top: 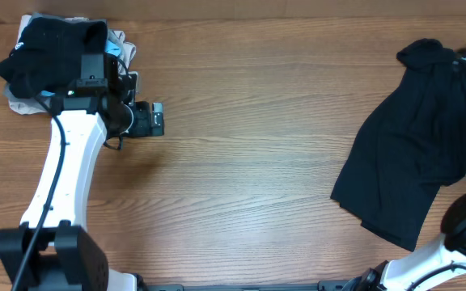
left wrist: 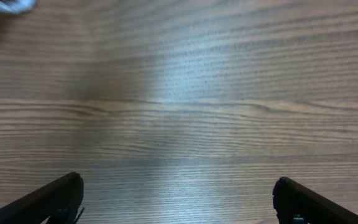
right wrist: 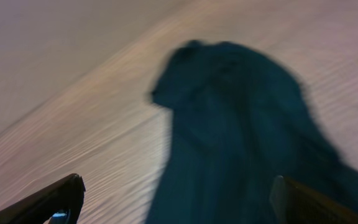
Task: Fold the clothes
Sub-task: 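Reach the right gripper to the black T-shirt and grasp its top edge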
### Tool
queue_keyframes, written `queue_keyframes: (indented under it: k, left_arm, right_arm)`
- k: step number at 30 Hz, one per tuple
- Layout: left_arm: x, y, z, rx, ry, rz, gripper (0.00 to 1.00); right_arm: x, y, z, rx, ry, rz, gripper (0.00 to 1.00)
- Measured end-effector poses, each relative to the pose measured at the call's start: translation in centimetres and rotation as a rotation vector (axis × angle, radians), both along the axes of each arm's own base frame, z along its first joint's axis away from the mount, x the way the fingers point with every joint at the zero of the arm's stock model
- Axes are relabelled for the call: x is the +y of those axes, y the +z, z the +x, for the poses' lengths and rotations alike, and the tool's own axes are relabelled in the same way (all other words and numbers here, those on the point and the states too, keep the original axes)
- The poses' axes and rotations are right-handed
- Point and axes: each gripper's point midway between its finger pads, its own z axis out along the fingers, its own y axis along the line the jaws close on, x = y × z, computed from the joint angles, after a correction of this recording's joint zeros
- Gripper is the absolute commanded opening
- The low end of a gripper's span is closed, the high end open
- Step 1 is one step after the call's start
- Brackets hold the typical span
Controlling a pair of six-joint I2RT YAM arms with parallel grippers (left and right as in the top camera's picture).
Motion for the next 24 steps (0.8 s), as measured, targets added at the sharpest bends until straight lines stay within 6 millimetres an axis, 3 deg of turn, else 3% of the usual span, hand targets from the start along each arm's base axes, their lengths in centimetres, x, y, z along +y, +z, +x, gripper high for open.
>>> queue_keyframes:
  k: [5,8,12,18,24]
  left_arm:
    - [-0.6,-0.6,0.0,0.021,-0.011,-0.036,1.0]
    - [-1.0,-0.5,0.2,0.011,-0.018,-0.057,1.0]
    - [-1.1,-0.4,0.3,0.007,-0.02,-0.065,1.0]
    - [-1.3,-0.4,0.3,0.005,-0.022,-0.071,1.0]
    - [-1.3,-0.3,0.5,-0.003,-0.023,-0.071,1.0]
  right_arm:
    - [-6.6,-4.9,-3.4,0.087,-0.182,0.064,0.89]
    - [-9.1,-9.8,-5.8,0.173,-0.274,0.151,0.8]
    - [-8.6,-14.0,-7.1,0.261,-0.297,0.254,0.68]
    - [-6.8,-15.3,-8.0,0.329,-0.298,0.329,0.54]
    - [-5.4,-18.0,-9.4,0.398,-0.327,0.382,0.6]
